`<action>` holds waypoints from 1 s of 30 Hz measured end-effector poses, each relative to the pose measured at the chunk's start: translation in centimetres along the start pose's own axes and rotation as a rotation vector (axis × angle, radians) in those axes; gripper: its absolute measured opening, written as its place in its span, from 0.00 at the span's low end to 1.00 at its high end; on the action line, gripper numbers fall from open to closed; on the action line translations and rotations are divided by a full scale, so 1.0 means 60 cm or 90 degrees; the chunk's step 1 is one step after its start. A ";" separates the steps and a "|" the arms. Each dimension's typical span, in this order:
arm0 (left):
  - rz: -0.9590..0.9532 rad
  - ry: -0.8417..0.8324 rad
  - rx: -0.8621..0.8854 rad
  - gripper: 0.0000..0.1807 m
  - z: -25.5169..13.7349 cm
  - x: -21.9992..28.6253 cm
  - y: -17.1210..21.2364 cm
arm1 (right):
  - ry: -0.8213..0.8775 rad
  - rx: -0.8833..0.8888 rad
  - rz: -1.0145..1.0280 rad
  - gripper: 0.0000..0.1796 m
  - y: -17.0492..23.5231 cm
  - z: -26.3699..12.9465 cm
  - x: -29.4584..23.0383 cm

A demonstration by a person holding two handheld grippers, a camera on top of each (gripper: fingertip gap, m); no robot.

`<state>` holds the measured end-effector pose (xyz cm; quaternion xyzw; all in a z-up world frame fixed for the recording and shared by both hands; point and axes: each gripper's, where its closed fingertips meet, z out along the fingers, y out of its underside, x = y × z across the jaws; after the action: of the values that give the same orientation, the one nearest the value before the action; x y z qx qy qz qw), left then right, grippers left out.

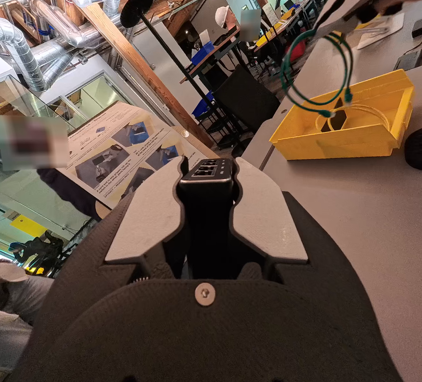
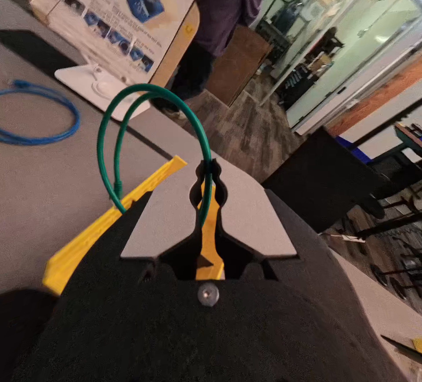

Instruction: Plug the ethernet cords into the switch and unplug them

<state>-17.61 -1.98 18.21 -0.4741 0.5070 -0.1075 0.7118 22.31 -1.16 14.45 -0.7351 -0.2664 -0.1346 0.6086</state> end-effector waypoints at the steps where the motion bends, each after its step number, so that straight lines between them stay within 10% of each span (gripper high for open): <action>1: 0.002 0.001 -0.004 0.20 0.002 0.002 0.002 | -0.030 -0.021 -0.020 0.04 0.021 -0.008 0.006; 16: 0.019 0.017 -0.035 0.20 0.028 0.023 0.017 | -0.126 -0.345 -0.180 0.04 0.308 0.119 -0.061; 20: 0.012 0.016 -0.033 0.20 0.027 0.018 0.019 | -0.112 -0.418 -0.134 0.18 0.355 0.108 -0.047; 25: 0.005 0.007 -0.022 0.20 0.017 0.008 0.014 | -0.031 -0.205 -0.102 0.19 0.188 0.095 -0.043; 30: 0.001 0.009 -0.023 0.20 0.017 0.008 0.015 | -0.137 0.061 0.044 0.21 -0.058 0.151 -0.218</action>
<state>-16.81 -1.22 17.25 -0.4857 0.5140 -0.1013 0.6998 8.46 5.02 8.46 -0.7241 -0.3110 -0.0207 0.6153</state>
